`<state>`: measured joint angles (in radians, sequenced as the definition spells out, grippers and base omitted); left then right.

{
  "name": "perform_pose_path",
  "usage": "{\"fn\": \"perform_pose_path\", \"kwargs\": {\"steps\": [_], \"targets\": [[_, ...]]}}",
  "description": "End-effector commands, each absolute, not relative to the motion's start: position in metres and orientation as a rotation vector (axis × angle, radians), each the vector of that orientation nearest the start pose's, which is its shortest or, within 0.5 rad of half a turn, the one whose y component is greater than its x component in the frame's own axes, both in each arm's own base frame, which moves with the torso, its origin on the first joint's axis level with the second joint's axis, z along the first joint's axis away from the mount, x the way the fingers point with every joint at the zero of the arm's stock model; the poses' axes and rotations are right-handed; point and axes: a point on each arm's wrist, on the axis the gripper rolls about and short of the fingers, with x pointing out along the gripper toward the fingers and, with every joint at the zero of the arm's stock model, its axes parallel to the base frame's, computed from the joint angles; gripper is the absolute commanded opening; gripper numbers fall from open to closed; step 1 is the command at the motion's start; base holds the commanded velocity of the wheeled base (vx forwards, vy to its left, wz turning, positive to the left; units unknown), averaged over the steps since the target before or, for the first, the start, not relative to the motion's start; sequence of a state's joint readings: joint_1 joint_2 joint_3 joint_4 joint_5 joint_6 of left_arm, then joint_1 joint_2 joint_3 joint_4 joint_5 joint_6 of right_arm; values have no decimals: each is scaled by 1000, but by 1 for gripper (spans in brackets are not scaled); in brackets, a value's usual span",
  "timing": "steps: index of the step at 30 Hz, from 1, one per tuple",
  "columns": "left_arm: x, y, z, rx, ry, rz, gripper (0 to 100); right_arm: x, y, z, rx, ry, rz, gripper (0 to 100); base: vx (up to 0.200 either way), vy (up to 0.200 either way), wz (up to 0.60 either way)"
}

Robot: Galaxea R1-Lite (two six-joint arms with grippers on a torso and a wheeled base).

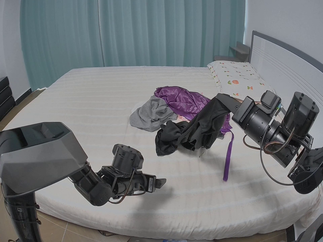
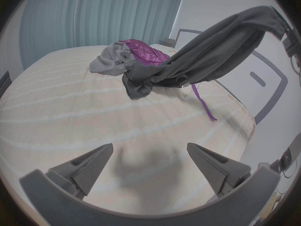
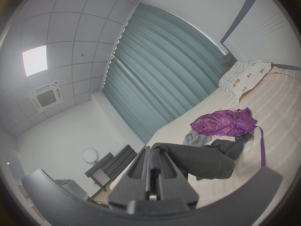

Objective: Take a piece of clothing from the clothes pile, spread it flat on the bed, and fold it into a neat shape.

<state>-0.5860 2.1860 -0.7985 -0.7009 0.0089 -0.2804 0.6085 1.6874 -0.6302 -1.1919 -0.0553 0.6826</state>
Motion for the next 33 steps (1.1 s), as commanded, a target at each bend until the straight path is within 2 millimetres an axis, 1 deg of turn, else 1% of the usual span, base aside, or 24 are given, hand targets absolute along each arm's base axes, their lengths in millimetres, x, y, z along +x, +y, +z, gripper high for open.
{"fn": "perform_pose_path", "kwargs": {"steps": [1,2,3,4,6,7,9,14,15,23,28,33], "targets": [[312,-210,1,-44,739,-430,100,225,163,211,723,26,615,0,0,0,0],[317,-212,-3,-43,723,-415,100,223,163,211,725,28,621,0,0,0,0],[317,-212,-3,-43,723,-415,100,223,163,211,725,28,621,0,0,0,0],[326,-217,-7,-50,682,-398,100,220,166,211,726,32,636,0,0,0,0],[329,-219,-10,-56,667,-392,100,219,167,211,726,32,639,0,0,0,0],[334,-223,-15,-68,644,-384,100,218,168,214,730,24,647,0,0,0,0],[340,-226,-20,-72,633,-384,100,216,168,217,733,17,655,0,0,0,0],[354,-230,-23,-92,597,-381,100,210,174,218,738,25,685,0,0,0,0],[359,-233,-27,-96,590,-379,100,208,176,219,740,22,695,0,0,0,0],[387,-250,-38,-110,517,-350,100,201,171,229,750,-9,708,0,0,0,0],[401,-259,-36,-130,467,-357,100,200,170,228,750,-7,709,0,0,0,0],[408,-264,-36,-134,455,-357,100,201,170,227,748,-2,708,0,0,0,0]]}}
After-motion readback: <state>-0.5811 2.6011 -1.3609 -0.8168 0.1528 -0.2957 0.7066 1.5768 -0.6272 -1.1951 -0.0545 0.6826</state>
